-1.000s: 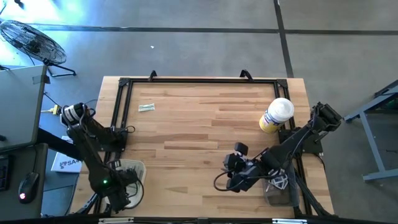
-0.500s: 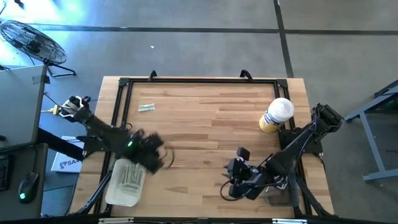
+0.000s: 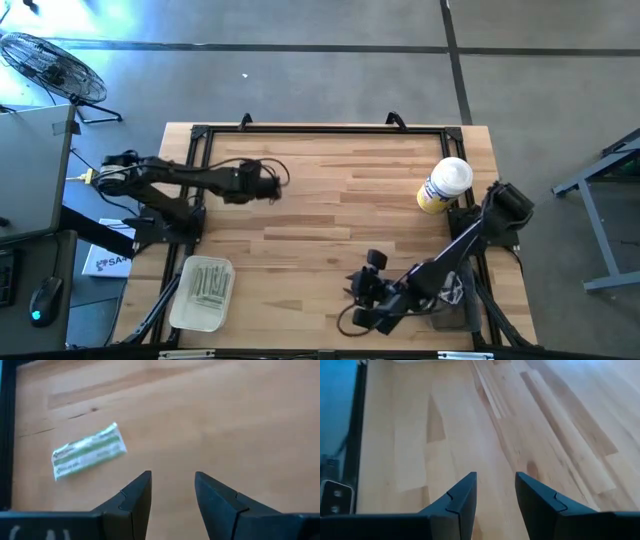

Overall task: Pick & Place First Aid Supplies
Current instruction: Put the green bandage into the white bin

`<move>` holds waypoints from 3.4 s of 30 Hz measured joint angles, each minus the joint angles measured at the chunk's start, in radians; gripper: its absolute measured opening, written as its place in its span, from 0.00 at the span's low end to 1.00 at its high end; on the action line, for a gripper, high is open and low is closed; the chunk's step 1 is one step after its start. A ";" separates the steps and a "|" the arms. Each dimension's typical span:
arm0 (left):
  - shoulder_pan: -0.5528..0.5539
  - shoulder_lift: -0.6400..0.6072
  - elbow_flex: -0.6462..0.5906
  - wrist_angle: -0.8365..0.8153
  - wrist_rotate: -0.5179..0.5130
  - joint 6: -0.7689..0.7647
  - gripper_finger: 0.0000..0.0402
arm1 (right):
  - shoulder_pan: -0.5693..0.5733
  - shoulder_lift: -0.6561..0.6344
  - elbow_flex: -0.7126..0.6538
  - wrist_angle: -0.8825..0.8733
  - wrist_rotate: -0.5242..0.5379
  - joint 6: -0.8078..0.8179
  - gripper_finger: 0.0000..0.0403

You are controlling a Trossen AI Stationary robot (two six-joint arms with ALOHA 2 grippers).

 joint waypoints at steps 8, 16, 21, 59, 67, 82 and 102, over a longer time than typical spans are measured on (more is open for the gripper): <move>0.174 0.000 -0.190 0.363 -0.055 -0.008 0.37 | -0.059 0.008 0.000 0.012 -0.003 0.000 0.32; 0.223 0.004 -0.291 0.517 -0.162 -0.065 0.37 | -0.062 0.008 0.000 0.011 0.010 0.000 0.32; 0.228 0.065 -0.295 0.568 -0.199 -0.043 0.37 | -0.063 0.008 0.000 0.010 0.017 0.000 0.32; 0.174 0.088 -0.250 0.614 0.069 0.210 0.01 | -0.059 0.008 0.000 -0.039 -0.013 -0.002 0.32; -0.051 -0.156 -0.176 0.516 0.227 0.464 0.00 | -0.056 0.008 0.001 -0.075 -0.064 0.015 0.32; -0.761 -0.268 0.311 -0.283 0.395 0.444 0.00 | -0.047 0.008 0.001 -0.277 -0.088 0.167 0.32; -1.331 0.080 0.329 -0.368 0.159 0.000 0.00 | -0.047 0.007 0.001 -0.298 -0.038 0.210 0.32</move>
